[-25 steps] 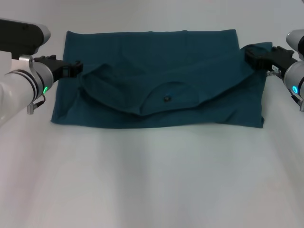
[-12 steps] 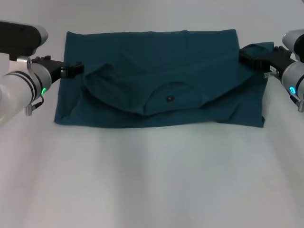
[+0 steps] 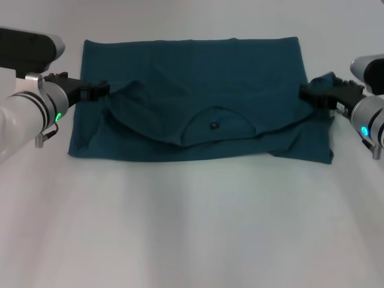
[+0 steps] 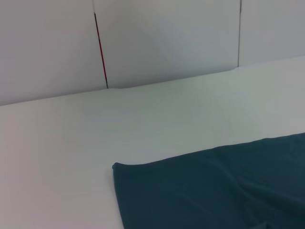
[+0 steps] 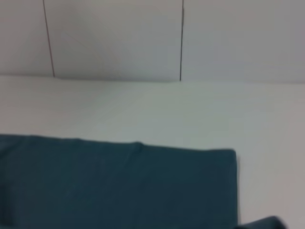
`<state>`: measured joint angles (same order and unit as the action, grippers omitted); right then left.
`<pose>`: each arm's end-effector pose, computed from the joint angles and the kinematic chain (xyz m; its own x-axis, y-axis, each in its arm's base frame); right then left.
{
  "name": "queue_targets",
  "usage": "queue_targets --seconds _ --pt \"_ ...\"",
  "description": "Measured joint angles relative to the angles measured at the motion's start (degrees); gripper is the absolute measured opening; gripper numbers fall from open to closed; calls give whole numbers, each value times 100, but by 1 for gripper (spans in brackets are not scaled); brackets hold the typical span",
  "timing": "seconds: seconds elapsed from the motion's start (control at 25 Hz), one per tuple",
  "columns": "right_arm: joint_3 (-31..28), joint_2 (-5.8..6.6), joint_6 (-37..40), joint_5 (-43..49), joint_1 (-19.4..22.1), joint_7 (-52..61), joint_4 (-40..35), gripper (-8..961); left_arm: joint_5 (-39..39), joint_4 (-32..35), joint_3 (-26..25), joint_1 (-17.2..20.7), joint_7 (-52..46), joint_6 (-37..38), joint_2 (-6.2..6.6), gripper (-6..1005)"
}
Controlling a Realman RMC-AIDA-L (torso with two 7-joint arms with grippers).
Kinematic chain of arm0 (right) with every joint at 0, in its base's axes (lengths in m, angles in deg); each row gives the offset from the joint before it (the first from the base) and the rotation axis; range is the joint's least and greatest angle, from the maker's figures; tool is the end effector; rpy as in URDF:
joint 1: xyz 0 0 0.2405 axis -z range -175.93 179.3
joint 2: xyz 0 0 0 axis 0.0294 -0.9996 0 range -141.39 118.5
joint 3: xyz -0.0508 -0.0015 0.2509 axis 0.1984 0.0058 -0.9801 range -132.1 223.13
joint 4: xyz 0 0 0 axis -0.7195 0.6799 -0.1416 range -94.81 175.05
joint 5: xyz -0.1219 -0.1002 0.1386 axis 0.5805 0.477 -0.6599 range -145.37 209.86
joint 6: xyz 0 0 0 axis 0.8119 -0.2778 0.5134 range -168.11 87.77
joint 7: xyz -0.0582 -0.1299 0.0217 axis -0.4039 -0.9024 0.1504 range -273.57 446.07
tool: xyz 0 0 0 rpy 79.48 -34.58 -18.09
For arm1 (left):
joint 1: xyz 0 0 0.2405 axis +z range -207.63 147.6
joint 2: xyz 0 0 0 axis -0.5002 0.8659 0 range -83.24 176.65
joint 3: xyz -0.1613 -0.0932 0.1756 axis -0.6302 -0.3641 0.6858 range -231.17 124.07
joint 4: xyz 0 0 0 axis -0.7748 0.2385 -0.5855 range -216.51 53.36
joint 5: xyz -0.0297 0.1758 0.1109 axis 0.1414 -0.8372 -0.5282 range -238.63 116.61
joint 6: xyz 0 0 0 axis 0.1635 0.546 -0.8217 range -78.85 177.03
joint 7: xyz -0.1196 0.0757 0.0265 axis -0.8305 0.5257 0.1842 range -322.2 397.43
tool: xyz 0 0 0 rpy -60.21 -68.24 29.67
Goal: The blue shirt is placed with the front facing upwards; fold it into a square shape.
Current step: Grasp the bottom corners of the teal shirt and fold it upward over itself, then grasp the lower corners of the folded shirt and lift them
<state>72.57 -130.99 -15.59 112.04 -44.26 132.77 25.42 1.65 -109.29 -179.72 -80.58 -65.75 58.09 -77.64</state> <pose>0.3039 0.4527 0.0047 0.6976 -0.3776 -0.6088 -0.6912 -0.1310 -0.7107 -0.2218 0.4847 -0.0204 0.7619 0.4121 0.4997 0.6128 -0.2091 -0.7620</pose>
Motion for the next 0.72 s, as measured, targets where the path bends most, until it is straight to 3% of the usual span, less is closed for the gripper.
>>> queue_targets --seconds 0.44,0.72 --pt "-147 1 -78 -27 158 2 198 876 4 -5 30 89 -44 16 -8 903" --pt "-316 2 1094 -461 526 17 122 872 236 -620 40 543 -435 327 24 903"
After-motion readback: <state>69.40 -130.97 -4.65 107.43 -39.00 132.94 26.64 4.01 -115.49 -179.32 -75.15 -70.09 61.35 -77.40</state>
